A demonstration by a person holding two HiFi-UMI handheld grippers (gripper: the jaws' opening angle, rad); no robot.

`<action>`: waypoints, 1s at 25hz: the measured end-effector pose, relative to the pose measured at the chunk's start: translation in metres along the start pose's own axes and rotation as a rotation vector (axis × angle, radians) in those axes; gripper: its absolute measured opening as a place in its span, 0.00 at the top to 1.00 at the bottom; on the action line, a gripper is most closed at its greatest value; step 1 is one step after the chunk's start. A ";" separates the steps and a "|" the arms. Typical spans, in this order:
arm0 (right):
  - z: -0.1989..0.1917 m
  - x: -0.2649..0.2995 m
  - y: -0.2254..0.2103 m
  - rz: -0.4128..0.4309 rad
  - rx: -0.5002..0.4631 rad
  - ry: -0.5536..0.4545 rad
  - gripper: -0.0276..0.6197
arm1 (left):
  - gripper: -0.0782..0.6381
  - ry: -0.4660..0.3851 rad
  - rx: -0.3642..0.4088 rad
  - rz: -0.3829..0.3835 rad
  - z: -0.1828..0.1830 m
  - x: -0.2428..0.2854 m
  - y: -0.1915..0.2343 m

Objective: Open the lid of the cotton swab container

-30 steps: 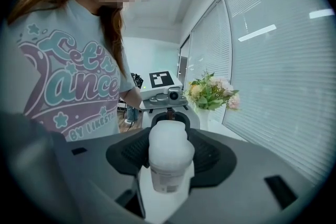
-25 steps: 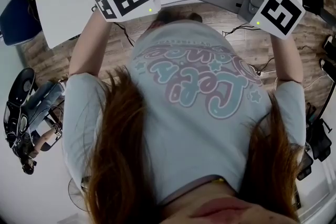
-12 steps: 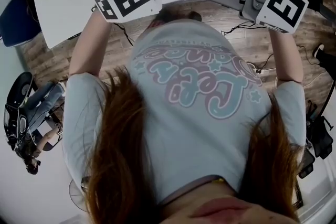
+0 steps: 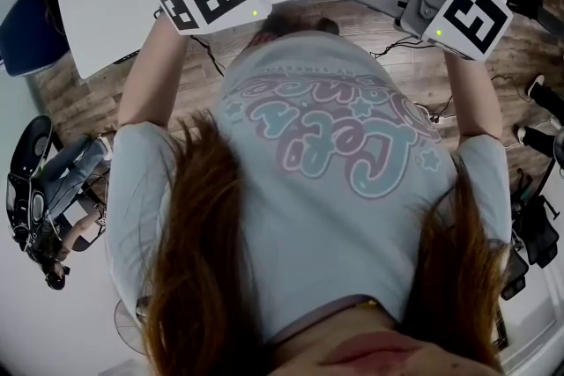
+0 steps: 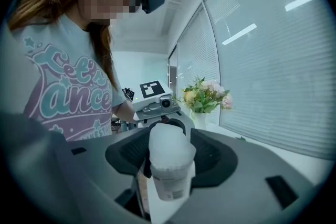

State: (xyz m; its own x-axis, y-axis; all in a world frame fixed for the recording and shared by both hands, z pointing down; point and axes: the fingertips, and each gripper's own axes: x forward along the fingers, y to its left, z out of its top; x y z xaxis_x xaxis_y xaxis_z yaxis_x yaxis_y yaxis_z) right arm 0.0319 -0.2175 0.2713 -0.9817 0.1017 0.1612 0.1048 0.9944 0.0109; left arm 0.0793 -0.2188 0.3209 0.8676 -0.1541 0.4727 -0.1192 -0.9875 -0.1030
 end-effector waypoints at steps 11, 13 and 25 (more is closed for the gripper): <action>0.020 -0.002 -0.012 -0.095 -0.042 -0.097 0.64 | 0.62 0.011 0.005 0.008 -0.010 -0.001 0.000; 0.022 -0.004 -0.016 -0.114 -0.047 -0.108 0.69 | 0.62 0.004 0.005 0.002 -0.009 0.000 -0.001; 0.016 -0.010 -0.031 -0.176 -0.020 -0.105 0.80 | 0.62 -0.044 -0.007 -0.015 -0.006 0.002 -0.004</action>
State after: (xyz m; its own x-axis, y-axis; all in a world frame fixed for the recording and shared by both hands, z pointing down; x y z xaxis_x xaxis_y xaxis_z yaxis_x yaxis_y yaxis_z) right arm 0.0358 -0.2494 0.2538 -0.9962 -0.0706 0.0513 -0.0681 0.9964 0.0498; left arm 0.0791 -0.2150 0.3272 0.8899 -0.1378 0.4349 -0.1093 -0.9899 -0.0901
